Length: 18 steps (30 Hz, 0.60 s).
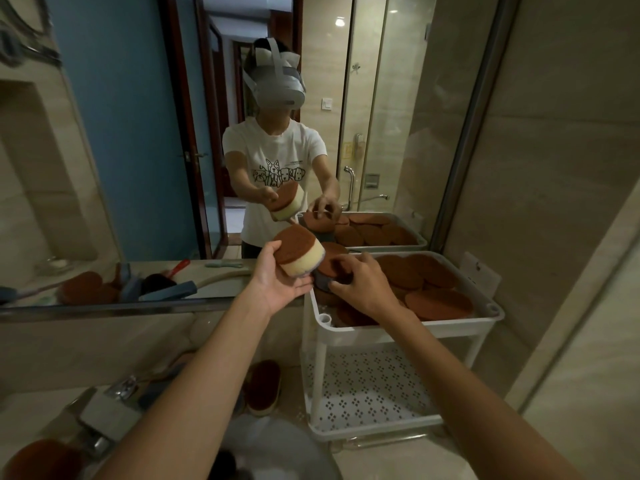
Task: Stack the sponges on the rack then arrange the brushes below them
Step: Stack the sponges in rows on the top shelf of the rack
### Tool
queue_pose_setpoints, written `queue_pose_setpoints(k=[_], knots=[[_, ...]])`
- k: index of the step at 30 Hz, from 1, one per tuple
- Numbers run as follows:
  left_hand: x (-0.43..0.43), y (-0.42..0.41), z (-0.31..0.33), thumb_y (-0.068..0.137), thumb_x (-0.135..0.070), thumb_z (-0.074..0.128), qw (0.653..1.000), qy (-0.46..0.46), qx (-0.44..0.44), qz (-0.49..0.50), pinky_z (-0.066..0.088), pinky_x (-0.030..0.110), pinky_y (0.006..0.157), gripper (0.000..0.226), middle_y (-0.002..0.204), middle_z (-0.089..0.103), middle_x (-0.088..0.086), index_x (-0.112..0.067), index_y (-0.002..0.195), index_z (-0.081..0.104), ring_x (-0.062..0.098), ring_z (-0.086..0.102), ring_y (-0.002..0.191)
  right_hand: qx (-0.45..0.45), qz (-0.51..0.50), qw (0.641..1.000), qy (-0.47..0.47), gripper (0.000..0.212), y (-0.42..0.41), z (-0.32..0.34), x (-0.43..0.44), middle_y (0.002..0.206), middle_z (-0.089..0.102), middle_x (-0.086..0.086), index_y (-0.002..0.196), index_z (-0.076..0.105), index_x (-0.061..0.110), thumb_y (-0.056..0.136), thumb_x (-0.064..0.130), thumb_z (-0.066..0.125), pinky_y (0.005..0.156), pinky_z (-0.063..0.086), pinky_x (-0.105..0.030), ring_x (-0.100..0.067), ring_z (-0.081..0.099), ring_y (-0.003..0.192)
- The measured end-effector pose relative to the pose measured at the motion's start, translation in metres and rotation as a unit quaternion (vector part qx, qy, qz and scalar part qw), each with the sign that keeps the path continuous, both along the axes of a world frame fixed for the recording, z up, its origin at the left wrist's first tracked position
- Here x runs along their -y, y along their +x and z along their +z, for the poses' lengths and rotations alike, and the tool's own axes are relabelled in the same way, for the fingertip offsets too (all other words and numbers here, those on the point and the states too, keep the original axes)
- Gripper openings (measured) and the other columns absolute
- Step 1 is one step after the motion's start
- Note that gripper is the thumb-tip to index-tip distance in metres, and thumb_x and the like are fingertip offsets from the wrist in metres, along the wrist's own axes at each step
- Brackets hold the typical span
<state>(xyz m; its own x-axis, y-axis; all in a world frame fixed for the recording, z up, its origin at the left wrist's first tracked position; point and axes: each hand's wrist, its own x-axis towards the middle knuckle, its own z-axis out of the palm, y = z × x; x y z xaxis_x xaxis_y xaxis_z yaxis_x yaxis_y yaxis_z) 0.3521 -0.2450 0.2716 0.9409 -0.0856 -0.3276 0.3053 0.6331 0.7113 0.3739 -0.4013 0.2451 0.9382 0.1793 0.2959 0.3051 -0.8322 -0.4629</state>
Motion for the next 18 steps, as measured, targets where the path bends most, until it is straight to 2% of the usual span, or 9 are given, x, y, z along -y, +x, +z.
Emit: queue_pose_setpoints(k=[3, 5, 7, 9, 11, 14, 16, 18], knots=[[0.001, -0.003, 0.000, 0.094, -0.042, 0.035, 1.000, -0.005, 0.002, 0.011, 0.019, 0.048, 0.116, 0.062, 0.145, 0.033, 0.028, -0.003, 0.142, 0.030, 0.041, 0.029, 0.138, 0.007, -0.002, 1.000, -0.029, 0.056, -0.002, 0.000, 0.000, 0.131, 0.042, -0.013, 0.134, 0.044, 0.020, 0.083, 0.035, 0.061, 0.100, 0.041, -0.038, -0.031, 0.041, 0.123], [0.003, -0.008, 0.004, 0.095, -0.039, 0.037, 1.000, 0.006, 0.009, 0.021, 0.027, 0.048, 0.113, 0.052, 0.141, 0.041, 0.024, -0.008, 0.137, 0.038, 0.038, 0.039, 0.132, 0.004, -0.003, 0.999, -0.041, 0.054, -0.004, 0.004, 0.001, 0.134, 0.040, -0.012, 0.134, 0.045, 0.021, 0.084, 0.035, 0.058, 0.102, 0.037, -0.040, -0.032, 0.036, 0.127], [0.004, -0.008, 0.008, 0.095, -0.034, 0.042, 0.998, 0.047, 0.016, 0.039, 0.039, 0.045, 0.100, 0.030, 0.128, 0.052, 0.016, -0.014, 0.115, 0.051, 0.030, 0.055, 0.109, 0.014, -0.006, 1.000, 0.022, 0.048, -0.007, 0.010, 0.003, 0.139, 0.037, -0.010, 0.131, 0.049, 0.019, 0.084, 0.029, 0.055, 0.104, 0.034, -0.038, -0.030, 0.034, 0.129], [0.008, -0.007, 0.014, 0.094, -0.030, 0.047, 0.992, 0.111, 0.029, 0.059, 0.043, 0.039, 0.089, 0.018, 0.115, 0.058, 0.011, -0.016, 0.104, 0.054, 0.022, 0.058, 0.090, 0.053, 0.008, 0.993, 0.109, 0.047, -0.012, 0.014, 0.006, 0.137, 0.039, -0.006, 0.128, 0.050, 0.017, 0.081, 0.018, 0.057, 0.101, 0.035, -0.032, -0.025, 0.038, 0.127], [0.015, -0.006, 0.020, 0.092, -0.027, 0.052, 0.986, 0.139, 0.048, 0.078, 0.046, 0.037, 0.087, 0.019, 0.109, 0.060, 0.009, -0.016, 0.107, 0.055, 0.022, 0.058, 0.093, 0.065, 0.062, 0.984, 0.155, 0.053, -0.018, 0.017, 0.007, 0.132, 0.042, -0.004, 0.127, 0.046, 0.016, 0.077, 0.012, 0.062, 0.097, 0.038, -0.027, -0.018, 0.044, 0.121], [0.030, -0.002, 0.029, 0.089, -0.023, 0.058, 0.981, 0.164, 0.072, 0.078, 0.052, 0.033, 0.080, 0.022, 0.109, 0.064, 0.012, -0.010, 0.108, 0.056, 0.021, 0.062, 0.088, 0.072, 0.127, 0.977, 0.157, 0.064, -0.024, 0.019, 0.004, 0.126, 0.044, -0.001, 0.127, 0.041, 0.016, 0.073, 0.023, 0.074, 0.094, 0.044, -0.026, -0.011, 0.046, 0.113], [0.039, 0.001, 0.033, 0.089, -0.019, 0.060, 0.982, 0.163, 0.077, 0.050, 0.053, 0.030, 0.074, 0.036, 0.113, 0.065, 0.015, -0.005, 0.122, 0.054, 0.020, 0.063, 0.085, 0.110, 0.108, 0.974, 0.165, 0.064, -0.023, 0.019, 0.003, 0.120, 0.047, -0.002, 0.122, 0.042, 0.016, 0.070, 0.029, 0.077, 0.090, 0.047, -0.026, -0.010, 0.048, 0.108], [0.046, 0.001, 0.034, 0.091, -0.019, 0.057, 0.984, 0.152, 0.088, -0.006, 0.053, 0.030, 0.076, 0.035, 0.111, 0.066, 0.014, -0.006, 0.123, 0.054, 0.020, 0.064, 0.087, 0.125, 0.066, 0.965, 0.222, 0.054, -0.021, 0.021, 0.006, 0.114, 0.052, -0.004, 0.113, 0.045, 0.017, 0.071, 0.031, 0.076, 0.086, 0.051, -0.034, -0.015, 0.054, 0.103]])
